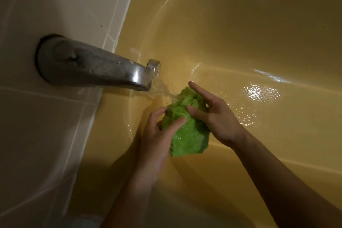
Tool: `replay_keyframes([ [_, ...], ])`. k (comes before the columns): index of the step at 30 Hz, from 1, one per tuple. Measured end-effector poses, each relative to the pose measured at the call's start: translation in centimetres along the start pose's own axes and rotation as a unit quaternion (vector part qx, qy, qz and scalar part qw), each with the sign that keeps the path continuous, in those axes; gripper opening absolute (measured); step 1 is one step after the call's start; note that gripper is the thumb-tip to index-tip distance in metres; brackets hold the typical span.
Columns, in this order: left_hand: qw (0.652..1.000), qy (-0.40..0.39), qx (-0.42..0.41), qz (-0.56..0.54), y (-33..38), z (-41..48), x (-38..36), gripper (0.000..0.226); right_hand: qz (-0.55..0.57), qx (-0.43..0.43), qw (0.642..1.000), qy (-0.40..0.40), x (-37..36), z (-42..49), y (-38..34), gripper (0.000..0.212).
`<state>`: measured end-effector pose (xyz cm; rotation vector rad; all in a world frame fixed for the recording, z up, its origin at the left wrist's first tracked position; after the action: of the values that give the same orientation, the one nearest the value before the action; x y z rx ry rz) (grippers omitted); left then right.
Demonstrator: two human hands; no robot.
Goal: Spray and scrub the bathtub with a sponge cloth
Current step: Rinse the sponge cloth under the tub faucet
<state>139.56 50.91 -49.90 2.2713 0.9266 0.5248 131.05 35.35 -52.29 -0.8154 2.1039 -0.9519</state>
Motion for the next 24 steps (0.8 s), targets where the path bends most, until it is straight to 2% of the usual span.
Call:
replay_keyframes([
  [2, 0.995, 0.018, -0.046, 0.088, 0.4, 0.3, -0.1, 0.068, -0.045, 0.019, 0.999, -0.009, -0.1, -0.1, -0.1, 0.057],
  [4, 0.988, -0.019, -0.079, 0.129, 0.5, 0.9, -0.4, 0.056, -0.06, 0.032, 0.998, 0.002, -0.1, 0.1, -0.3, 0.043],
  [6, 0.989, -0.062, -0.073, 0.11, 0.5, 1.2, -0.5, 0.043, -0.077, 0.031, 0.997, 0.003, 0.1, 0.6, -0.6, 0.031],
  [9, 0.996, -0.035, -0.052, 0.071, 0.5, 1.7, -0.2, 0.032, -0.162, 0.046, 0.986, 0.002, -0.6, 1.4, -1.2, 0.024],
  [12, 0.994, 0.006, -0.085, 0.074, 0.9, 1.8, -0.4, 0.024, -0.208, 0.051, 0.973, 0.09, -1.5, 2.2, -1.1, 0.024],
  [14, 0.986, 0.02, -0.127, 0.109, 1.3, 1.9, -0.4, 0.027, -0.161, 0.011, 0.976, 0.145, -1.8, 2.4, -0.7, 0.044],
  [16, 0.979, 0.015, -0.157, 0.128, 1.7, 1.7, -0.2, 0.032, 0.033, -0.062, 0.989, 0.127, -1.4, 2.5, -0.2, 0.059],
  [17, 0.981, 0.007, -0.158, 0.116, 1.7, 1.6, -0.1, 0.035, 0.131, -0.095, 0.982, 0.1, -1.3, 2.4, -0.1, 0.061],
  [18, 0.984, -0.003, -0.151, 0.095, 1.7, 1.5, 0.0, 0.037, 0.181, -0.108, 0.974, 0.084, -1.3, 2.3, 0.0, 0.061],
  [20, 0.991, -0.002, -0.112, 0.079, 1.3, 1.5, 0.1, 0.043, 0.158, -0.087, 0.979, 0.093, -1.2, 2.5, 0.6, 0.056],
  [22, 0.992, -0.004, -0.077, 0.095, 0.9, 1.6, -0.1, 0.068, 0.058, -0.013, 0.988, 0.145, -1.6, 2.8, 1.0, 0.043],
  [24, 0.989, 0.007, -0.085, 0.123, 0.7, 1.6, -0.6, 0.074, -0.03, 0.041, 0.981, 0.186, -1.9, 3.0, 1.2, 0.034],
])
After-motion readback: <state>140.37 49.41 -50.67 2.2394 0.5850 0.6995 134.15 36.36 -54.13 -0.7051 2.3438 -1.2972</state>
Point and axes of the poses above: each hand's wrist, its own z-axis towards the middle knuckle, its own x-axis out of the back of the hand, y = z × x, the point moved 2 cm from there along z, towards the middle knuckle, and after that the axes turned 10 degrees about z, right-handed, at the moved point
